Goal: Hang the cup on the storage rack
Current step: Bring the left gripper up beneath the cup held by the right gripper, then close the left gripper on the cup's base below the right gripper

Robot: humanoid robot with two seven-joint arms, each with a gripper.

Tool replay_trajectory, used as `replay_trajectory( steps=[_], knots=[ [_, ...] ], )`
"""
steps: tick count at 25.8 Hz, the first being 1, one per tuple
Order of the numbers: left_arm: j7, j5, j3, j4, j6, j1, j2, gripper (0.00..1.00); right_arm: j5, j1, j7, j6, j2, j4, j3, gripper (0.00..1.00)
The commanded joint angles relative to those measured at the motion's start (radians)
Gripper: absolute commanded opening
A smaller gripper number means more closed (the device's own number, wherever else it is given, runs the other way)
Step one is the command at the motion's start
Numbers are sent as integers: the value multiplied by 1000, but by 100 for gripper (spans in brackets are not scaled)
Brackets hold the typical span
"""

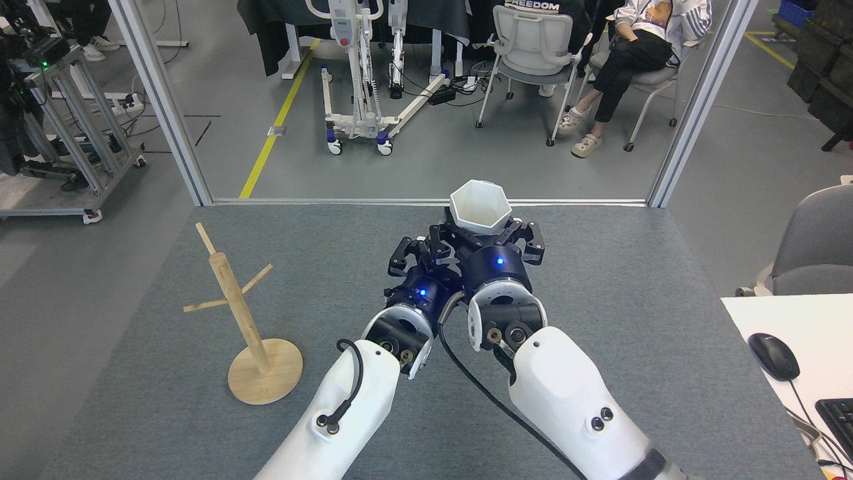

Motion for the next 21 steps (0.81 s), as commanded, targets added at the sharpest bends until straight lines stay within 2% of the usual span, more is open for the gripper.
replay_trajectory(
  steps=[1, 8, 15, 21],
  knots=[
    [7, 3, 2, 12, 61, -11, 1, 99, 1, 1, 38, 2, 0, 0, 0, 6],
    [7, 3, 0, 1, 61, 3, 1, 99, -5, 0, 57, 2, 0, 0, 0, 6],
    [26, 6, -3, -80, 51, 87, 1, 99, -5, 0, 57, 2, 0, 0, 0, 6],
    [26, 8, -54, -102, 28, 161, 3, 99, -6, 0, 57, 0, 0, 0, 0, 6]
  ],
)
